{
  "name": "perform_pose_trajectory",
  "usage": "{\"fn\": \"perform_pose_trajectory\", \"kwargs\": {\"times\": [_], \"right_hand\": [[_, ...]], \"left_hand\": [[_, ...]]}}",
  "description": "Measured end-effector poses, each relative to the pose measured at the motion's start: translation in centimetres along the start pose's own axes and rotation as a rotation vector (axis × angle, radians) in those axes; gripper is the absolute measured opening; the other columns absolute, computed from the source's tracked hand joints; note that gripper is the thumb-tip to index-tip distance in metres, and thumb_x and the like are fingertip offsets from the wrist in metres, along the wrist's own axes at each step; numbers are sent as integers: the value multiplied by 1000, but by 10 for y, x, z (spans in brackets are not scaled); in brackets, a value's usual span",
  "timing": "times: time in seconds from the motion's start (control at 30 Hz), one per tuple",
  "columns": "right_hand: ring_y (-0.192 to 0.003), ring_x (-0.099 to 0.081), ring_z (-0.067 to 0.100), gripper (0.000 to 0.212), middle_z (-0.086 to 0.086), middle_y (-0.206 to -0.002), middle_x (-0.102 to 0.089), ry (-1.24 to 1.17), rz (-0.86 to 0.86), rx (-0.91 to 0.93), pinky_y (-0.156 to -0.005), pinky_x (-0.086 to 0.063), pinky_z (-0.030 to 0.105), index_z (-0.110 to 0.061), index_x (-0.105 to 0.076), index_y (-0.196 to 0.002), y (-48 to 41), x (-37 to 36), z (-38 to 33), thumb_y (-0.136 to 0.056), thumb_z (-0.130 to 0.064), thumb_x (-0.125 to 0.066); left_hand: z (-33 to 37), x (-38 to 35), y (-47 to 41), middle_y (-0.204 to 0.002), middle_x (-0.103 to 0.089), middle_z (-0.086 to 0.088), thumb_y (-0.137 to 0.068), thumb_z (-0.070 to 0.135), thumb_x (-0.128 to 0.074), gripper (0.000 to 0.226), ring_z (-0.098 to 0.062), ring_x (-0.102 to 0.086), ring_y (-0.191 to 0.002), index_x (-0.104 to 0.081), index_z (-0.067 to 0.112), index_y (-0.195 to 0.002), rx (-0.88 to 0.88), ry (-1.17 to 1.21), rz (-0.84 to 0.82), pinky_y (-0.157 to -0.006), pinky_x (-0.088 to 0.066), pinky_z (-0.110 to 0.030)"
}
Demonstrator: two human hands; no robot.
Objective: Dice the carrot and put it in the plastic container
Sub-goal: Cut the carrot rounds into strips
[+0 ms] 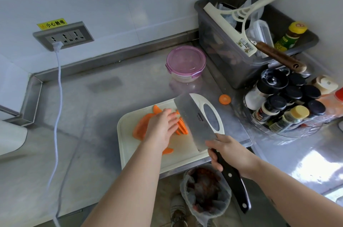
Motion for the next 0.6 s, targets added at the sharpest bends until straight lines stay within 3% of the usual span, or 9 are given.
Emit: {"fn": "perform_pose_trajectory", "kwargs": {"times": [0.07,0.13,0.3,0.47,0.53,0.6], "right_hand": [[-41,-37,19,30,11,-51,-39,-60,-67,-39,-52,-38,23,-8,-39,-67,0,-3,5,-96,-12,-44],[-41,-36,19,29,11,-52,-37,-132,-113,-66,-53,-39,26,-9,-39,-70,0,-6,9,-98,-15,-44],[-40,-36,19,25,6,-49,-39,-117,-113,-68,-50,-38,25,-10,-37,-72,0,-5,9,-96,-13,-45],[-39,-37,18,23,3,-50,-41,-100,-63,-43,-48,-36,23,-9,-37,-74,1,3,7,-97,-11,-43],[-39,-38,18,21,3,-52,-42,-104,-36,-35,-47,-36,23,-9,-37,-76,1,7,7,-96,-10,-44],[-39,-38,19,19,4,-54,-43,-109,-4,-33,-47,-36,24,-9,-38,-78,0,12,9,-96,-9,-44]], "left_hand": [[-7,-14,7,-126,-57,-11,-105,30,-29,41,-23,-56,-107,-48,4,-130,161,150,-144,-86,-45,-33],[-9,-19,11,-129,-57,-11,-105,31,-26,42,-20,-59,-103,-49,6,-130,208,219,-207,-81,-47,-31],[-11,-14,10,-106,-63,-7,-106,23,-26,34,-16,-60,-87,-52,8,-123,196,217,-164,-71,-49,-30],[-10,-9,4,-96,-63,-10,-105,19,-30,31,-19,-61,-84,-58,5,-101,175,153,-96,-86,-46,-36],[-7,-10,2,-93,-63,-9,-104,16,-34,27,-19,-61,-80,-57,7,-92,123,77,-48,-89,-47,-37],[-2,-9,-3,-93,-63,-7,-101,11,-39,16,-15,-62,-77,-56,9,-101,0,-112,7,-81,-51,-32]]}}
Point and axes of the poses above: each hand's wrist, its own y-axis away from the middle knuckle, its own x-axis out of the back of the hand, z = x × y, the point moved 6 cm from there along -y, towards the middle knuckle
